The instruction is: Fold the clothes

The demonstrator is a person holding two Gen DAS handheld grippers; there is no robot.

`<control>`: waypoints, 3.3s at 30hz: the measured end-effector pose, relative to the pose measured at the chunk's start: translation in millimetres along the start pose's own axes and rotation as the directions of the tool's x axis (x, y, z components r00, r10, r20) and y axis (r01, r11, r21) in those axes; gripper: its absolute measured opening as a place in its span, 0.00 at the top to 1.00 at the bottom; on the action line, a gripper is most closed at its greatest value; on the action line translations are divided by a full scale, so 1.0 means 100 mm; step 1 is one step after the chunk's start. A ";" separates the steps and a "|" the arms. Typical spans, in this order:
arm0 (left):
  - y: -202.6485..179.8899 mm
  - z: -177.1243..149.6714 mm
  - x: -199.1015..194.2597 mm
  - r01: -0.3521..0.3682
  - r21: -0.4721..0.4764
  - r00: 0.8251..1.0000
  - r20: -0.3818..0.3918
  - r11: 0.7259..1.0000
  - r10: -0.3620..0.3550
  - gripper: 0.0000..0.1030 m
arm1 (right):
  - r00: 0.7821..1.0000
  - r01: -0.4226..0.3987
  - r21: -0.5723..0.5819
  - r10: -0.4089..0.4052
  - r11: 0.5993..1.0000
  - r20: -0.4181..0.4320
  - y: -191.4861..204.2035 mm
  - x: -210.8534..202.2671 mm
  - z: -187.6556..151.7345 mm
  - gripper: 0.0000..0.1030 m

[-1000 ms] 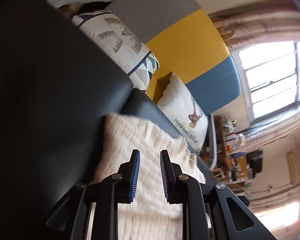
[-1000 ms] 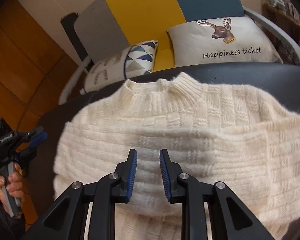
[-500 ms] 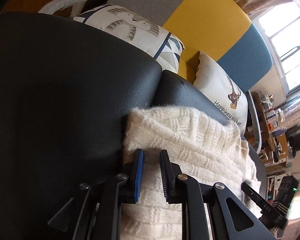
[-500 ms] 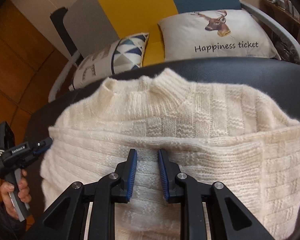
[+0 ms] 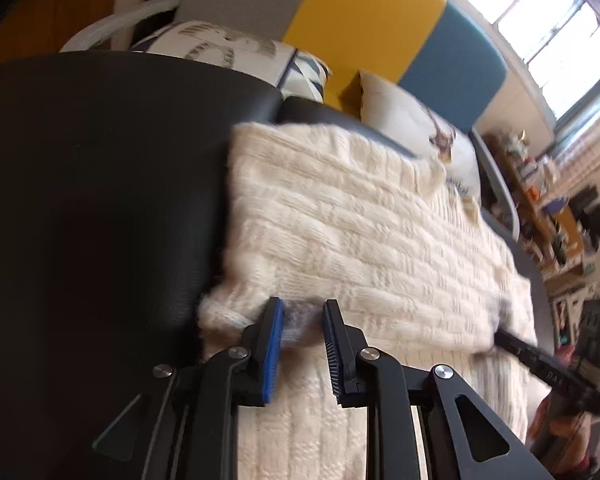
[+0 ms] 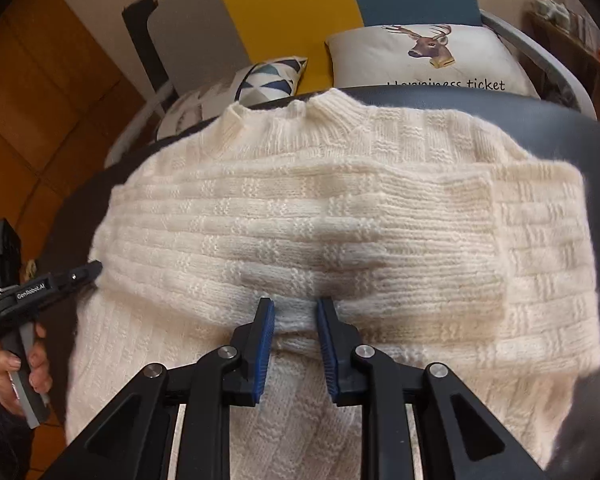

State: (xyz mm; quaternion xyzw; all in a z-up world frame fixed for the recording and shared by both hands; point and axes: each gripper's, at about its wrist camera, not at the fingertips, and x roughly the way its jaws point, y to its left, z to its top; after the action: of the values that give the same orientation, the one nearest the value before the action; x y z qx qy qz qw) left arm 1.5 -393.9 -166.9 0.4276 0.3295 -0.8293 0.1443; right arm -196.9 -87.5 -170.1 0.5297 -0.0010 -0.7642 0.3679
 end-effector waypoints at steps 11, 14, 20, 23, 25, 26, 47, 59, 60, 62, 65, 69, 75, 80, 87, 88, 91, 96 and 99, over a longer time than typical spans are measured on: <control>-0.07 0.07 -0.14 -0.012 0.034 1.000 0.023 0.999 0.011 0.75 | 0.994 -0.096 0.191 0.085 0.977 0.062 -0.43 -0.18 0.17 0.78; 0.00 0.06 -0.04 -0.010 0.012 1.000 -0.013 1.000 0.010 0.76 | 0.997 -0.067 0.211 0.056 0.975 0.057 -0.52 -0.16 0.19 0.83; 0.00 0.10 -0.05 -0.014 -0.004 1.000 -0.021 1.000 0.014 0.76 | 0.998 -0.015 0.213 0.001 0.977 0.069 -0.52 -0.33 0.18 0.78; 0.00 0.03 -0.28 0.023 -0.010 1.000 0.007 1.000 -0.023 0.73 | 0.996 -0.016 0.099 0.007 0.995 0.086 -0.24 -0.61 0.03 0.78; 0.01 -0.05 -0.47 0.054 -0.005 0.998 0.031 0.999 -0.054 0.71 | 0.997 -0.004 0.002 0.004 1.000 0.078 -0.02 -0.77 -0.17 0.78; 0.02 -0.12 -0.57 0.060 0.006 0.997 0.043 0.998 -0.060 0.70 | 0.998 0.000 -0.036 0.002 0.999 0.070 0.07 -0.84 -0.29 0.78; 0.22 -1.59 -1.06 -0.100 0.160 0.994 -0.020 0.982 0.104 0.57 | 0.972 0.200 -0.027 -0.202 0.979 -0.121 -0.20 -1.46 -2.09 0.79; 0.16 -1.55 -1.06 -0.053 0.127 0.997 -0.042 0.991 0.059 0.55 | 0.978 0.185 -0.036 -0.188 0.982 -0.091 -0.19 -1.70 -2.06 0.77; 0.10 -1.52 -1.09 -0.039 0.132 0.999 -0.021 0.990 0.042 0.55 | 0.982 0.173 -0.033 -0.175 0.984 -0.068 -0.16 -1.74 -2.03 0.77; -0.06 -1.40 -1.08 -0.032 0.162 1.000 0.007 0.986 0.031 0.55 | 0.985 0.169 -0.032 -0.170 0.985 -0.029 -0.11 -1.81 -1.96 0.77; -0.32 -1.21 -0.92 0.009 0.203 1.000 -0.002 0.979 -0.008 0.55 | 0.988 0.151 -0.042 -0.152 0.988 -0.015 -0.02 -1.80 -1.89 0.77; -0.52 -1.11 -0.64 -0.005 0.247 0.999 -0.044 0.969 0.016 0.55 | 0.980 0.184 -0.066 -0.188 0.981 -0.071 0.02 -1.57 -1.92 0.77; -0.30 -1.13 -0.54 0.113 0.120 0.988 -0.120 0.986 -0.099 0.55 | 0.949 0.257 -0.051 -0.262 0.965 -0.173 -0.29 -1.43 -2.05 0.79; 0.11 -1.06 -0.66 0.269 -0.089 0.953 -0.119 0.959 -0.279 0.55 | 0.984 0.166 -0.038 -0.168 0.985 -0.066 -0.10 -1.58 -1.83 0.75; 0.40 -0.97 -0.90 0.007 0.051 0.995 -0.101 0.999 -0.001 0.57 | 0.991 -0.105 -0.333 0.069 0.937 -0.119 1.30 -0.81 -1.45 0.75; 0.43 -0.97 -0.88 0.001 0.055 0.994 -0.114 0.999 0.005 0.57 | 0.989 -0.101 -0.352 0.055 0.930 -0.138 1.40 -0.68 -1.45 0.75; 0.46 -0.99 -0.84 -0.020 0.070 0.991 -0.129 0.997 0.029 0.57 | 0.982 -0.087 -0.399 0.012 0.913 -0.188 1.63 -0.32 -1.47 0.75; 0.36 -1.05 -0.82 -0.033 0.142 0.990 -0.134 0.989 0.052 0.66 | 0.979 -0.068 -0.373 -0.011 0.925 -0.206 1.53 -0.17 -1.50 0.75; 0.25 -1.09 -0.87 -0.091 0.206 0.990 -0.089 0.974 0.111 0.94 | 0.980 -0.066 -0.361 -0.008 0.930 -0.201 1.47 -0.17 -1.54 0.77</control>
State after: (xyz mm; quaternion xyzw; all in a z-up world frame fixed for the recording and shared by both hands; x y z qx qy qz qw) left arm 133.6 -343.0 -152.7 0.4972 0.2285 -0.8275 0.1256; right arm 12.6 -125.1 -166.5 0.5253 0.1703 -0.6887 0.4697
